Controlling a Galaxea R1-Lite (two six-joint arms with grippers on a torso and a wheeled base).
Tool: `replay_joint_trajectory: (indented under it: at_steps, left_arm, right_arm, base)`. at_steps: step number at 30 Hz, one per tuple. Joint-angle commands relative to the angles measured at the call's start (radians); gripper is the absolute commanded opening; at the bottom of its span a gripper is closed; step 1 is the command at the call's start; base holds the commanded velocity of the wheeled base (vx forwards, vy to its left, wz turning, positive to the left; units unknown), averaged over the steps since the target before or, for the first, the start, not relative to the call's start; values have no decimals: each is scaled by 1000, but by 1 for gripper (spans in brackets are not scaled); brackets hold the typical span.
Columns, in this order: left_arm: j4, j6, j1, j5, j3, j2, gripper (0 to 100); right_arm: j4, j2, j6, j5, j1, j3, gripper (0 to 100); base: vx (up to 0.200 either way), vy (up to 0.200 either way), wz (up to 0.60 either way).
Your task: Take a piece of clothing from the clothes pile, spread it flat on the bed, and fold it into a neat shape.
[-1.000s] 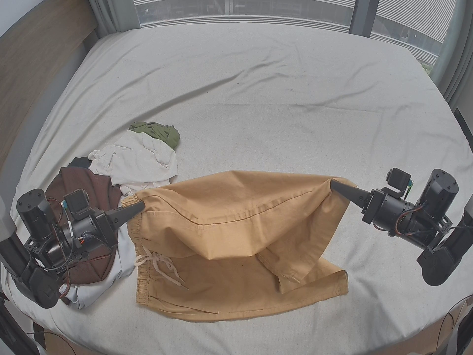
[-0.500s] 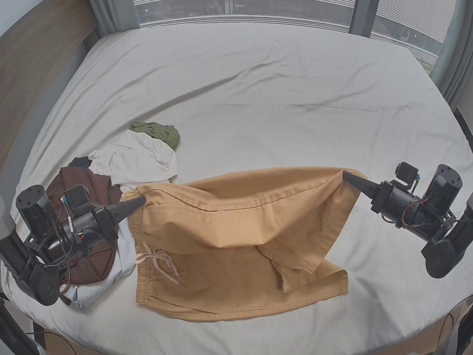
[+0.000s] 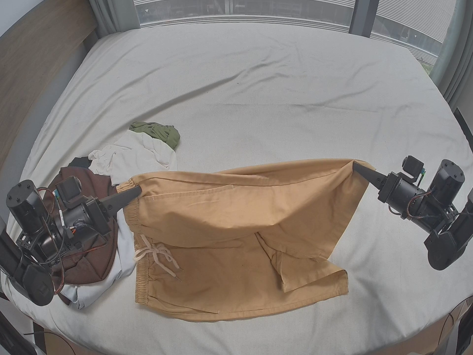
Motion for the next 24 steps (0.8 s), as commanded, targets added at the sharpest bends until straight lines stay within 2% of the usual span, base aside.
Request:
replay_joint_trajectory:
  at_steps: [1,13,20,24]
  left_arm:
    - [-2,0,14,2,-2,-6,0]
    - [-4,-5,43,2,-19,-10,0]
    - [-4,-45,72,2,-42,-13,0]
    - [-4,-45,70,2,-39,-12,0]
  right_arm:
    - [0,-3,0,2,-4,-2,0]
    - [0,0,0,2,-21,-1,0]
    - [0,0,-2,3,-18,-1,0]
    - [0,-5,-3,25,-12,10,0]
  base:
    - [0,0,0]
    - [0,0,0]
    - [0,0,0]
    - [0,0,0]
